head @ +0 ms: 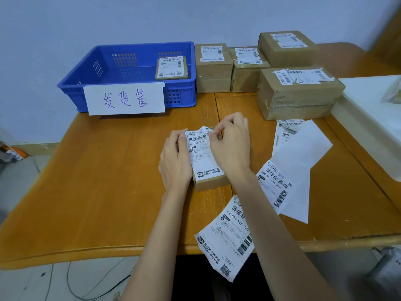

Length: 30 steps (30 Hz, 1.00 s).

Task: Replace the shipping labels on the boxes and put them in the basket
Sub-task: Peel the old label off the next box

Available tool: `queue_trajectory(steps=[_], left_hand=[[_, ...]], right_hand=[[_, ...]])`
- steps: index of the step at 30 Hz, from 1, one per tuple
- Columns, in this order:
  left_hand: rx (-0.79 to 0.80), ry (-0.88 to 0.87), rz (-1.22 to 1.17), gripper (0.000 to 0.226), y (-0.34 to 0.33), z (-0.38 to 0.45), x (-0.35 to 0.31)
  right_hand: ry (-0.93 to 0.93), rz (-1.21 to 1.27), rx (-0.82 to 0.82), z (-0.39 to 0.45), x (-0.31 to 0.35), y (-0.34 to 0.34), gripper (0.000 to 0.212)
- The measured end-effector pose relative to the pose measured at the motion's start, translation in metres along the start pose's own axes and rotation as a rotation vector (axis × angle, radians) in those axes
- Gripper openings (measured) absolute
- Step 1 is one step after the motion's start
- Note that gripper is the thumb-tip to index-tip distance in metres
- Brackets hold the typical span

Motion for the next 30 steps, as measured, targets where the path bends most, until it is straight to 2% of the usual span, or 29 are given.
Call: queue_trajectory(steps=[6,11,14,18,21,25,30], left_hand=[[0.000,0.004,0.003,0.029,0.000,0.000,0.000],[0.010,0.000,0.016,0.026,-0.001,0.001,-0.001],[0.022,-0.004,0.031,0.026,-0.002,0.002,0.000],[0.024,-0.011,0.034,0.025,-0.002,0.001,0.001],[0.025,-0.021,0.041,0.025,-0.002,0.001,-0.001],[0.034,-0.038,0.059,0.021,-0.002,0.001,-0.001],[0.026,-0.027,0.054,0.022,-0.002,0.002,0.002]], right_hand=[[0.092,-0.050,-0.065,-0.004,0.010,0.006,0.011],[-0.127,0.287,-0.182,-0.001,-0.013,0.026,0.013],[-0.167,0.138,-0.154,-0.006,-0.015,0.025,0.010],[-0.106,-0.161,-0.062,-0.022,-0.014,0.010,0.020],[-0.100,-0.178,-0.065,-0.029,-0.013,0.012,0.024],[-0.121,-0.177,-0.060,-0.026,-0.014,0.014,0.016],[-0.053,-0.203,-0.065,-0.020,-0.006,0.005,0.018]])
Point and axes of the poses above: each hand's wrist, its own z-axis towards the middle knuckle, its own y-axis out of the back of the hand, x = y × z, the point moved 10 cm from there along z, towards the middle knuckle, and after that the axes turned 15 degrees about -y, right-handed, at the moved point
